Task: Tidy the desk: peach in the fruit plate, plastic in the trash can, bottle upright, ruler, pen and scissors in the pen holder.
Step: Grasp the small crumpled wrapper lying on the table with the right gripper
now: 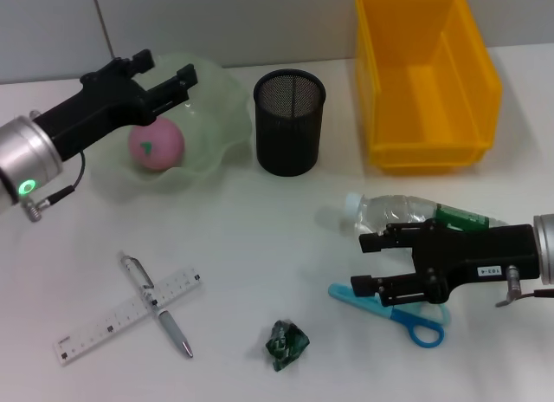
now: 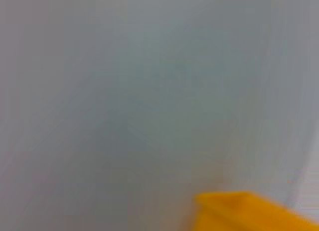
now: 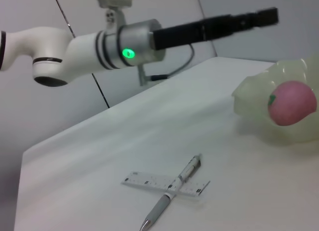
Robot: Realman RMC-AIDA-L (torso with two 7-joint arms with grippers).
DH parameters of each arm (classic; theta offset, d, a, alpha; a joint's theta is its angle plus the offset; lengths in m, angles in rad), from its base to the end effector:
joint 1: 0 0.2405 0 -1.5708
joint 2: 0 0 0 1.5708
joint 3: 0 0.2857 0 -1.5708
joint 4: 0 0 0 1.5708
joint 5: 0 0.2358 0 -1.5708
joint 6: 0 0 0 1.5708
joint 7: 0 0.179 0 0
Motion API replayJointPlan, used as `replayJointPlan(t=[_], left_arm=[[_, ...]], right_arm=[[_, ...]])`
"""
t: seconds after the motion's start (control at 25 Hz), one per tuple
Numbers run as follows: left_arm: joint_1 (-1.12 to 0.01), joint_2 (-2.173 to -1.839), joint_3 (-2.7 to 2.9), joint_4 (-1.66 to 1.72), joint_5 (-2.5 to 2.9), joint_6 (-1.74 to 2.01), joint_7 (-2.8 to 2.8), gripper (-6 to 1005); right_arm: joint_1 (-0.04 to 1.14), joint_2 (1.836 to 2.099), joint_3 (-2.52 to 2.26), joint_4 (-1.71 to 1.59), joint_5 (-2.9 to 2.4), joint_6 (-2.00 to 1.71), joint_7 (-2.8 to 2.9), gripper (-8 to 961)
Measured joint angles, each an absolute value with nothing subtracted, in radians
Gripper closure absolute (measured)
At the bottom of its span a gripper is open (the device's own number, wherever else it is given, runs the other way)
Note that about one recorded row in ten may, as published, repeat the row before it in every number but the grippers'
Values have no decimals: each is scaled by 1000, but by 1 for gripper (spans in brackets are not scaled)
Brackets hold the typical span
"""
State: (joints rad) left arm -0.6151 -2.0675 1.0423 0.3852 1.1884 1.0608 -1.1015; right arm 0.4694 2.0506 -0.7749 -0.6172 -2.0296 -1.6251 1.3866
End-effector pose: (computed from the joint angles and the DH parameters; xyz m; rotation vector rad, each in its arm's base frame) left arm -0.2606 0.4591 -0.0602 -2.2197 -0.6617 -0.9002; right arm 0.3087 0.3370 -0.0551 -2.8566 0.7146 0.6405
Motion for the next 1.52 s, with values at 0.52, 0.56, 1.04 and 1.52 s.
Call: replayJointPlan(t=[0.52, 0.56, 1.04, 1.52], left_arm=[[-477, -2022, 1052, 599, 1519, 1627, -1423, 186], [-477, -2022, 1052, 601, 1546, 1640, -1425, 186], [-447, -2028, 1052, 607, 1731, 1643, -1304, 186], [-445, -2022, 1058, 649, 1824, 1658, -1272, 187]], right_arm=[[480, 2051, -772, -629, -2028, -1634, 1400, 191], [480, 2051, -772, -629, -2028, -1634, 1400, 191], [495, 2035, -785, -644, -2036, -1711, 1435, 190], [650, 2037, -910, -840, -2180, -1877, 1622, 191]])
